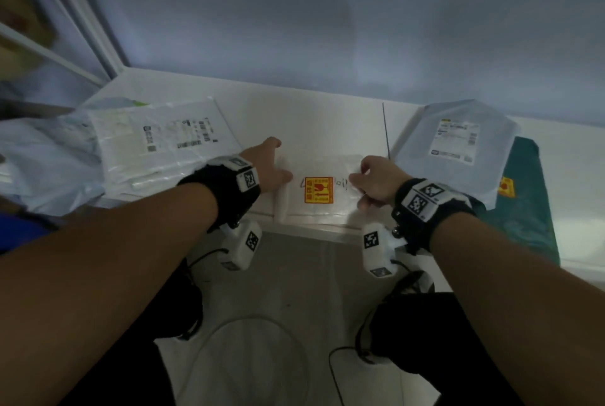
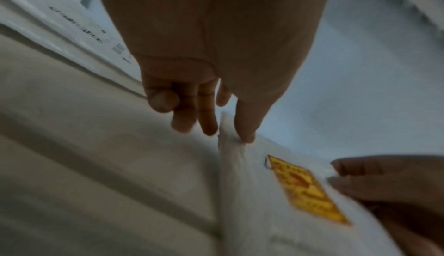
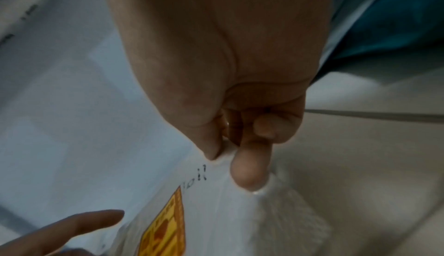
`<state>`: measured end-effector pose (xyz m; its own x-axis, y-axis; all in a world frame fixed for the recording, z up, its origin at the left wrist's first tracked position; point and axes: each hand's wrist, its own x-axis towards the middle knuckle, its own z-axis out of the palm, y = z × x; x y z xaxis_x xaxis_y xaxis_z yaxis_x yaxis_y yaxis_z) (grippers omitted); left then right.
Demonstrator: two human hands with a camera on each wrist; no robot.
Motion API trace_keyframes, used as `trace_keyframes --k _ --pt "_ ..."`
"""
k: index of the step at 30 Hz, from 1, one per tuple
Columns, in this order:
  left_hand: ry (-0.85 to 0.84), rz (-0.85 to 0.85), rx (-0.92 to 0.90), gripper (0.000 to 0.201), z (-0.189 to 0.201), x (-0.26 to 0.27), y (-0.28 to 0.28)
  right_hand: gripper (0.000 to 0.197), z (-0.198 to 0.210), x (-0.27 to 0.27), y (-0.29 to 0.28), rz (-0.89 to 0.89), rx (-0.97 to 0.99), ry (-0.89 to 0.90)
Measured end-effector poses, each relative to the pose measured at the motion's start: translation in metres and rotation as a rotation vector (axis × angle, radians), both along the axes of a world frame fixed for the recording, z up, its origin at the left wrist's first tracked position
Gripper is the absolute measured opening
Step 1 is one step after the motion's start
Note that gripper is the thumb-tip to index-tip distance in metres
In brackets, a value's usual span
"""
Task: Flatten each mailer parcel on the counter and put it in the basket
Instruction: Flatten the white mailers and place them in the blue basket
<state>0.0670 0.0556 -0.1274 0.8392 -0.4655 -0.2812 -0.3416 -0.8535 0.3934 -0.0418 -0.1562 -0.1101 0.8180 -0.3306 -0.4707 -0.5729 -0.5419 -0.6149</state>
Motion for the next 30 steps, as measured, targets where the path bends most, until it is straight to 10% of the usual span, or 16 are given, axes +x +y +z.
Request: trace_keyframes --k 9,16,30 --pt "-0.328 -0.332 0.230 0.052 -0.008 -0.003 -0.025 0.033 -0.016 0.002 -0.010 -0.015 -0.381 -0.010" --pt "-0.236 -0.385 0.172 0.063 -0.044 -0.041 -0.027 0.050 -0.047 -0.021 0.040 0.282 -0.596 -0.262" --pt "-0.239 -0.374 0.223 0.060 -0.056 -0.038 -0.025 0.061 -0.069 -0.019 0.031 0.447 -0.609 -0.096"
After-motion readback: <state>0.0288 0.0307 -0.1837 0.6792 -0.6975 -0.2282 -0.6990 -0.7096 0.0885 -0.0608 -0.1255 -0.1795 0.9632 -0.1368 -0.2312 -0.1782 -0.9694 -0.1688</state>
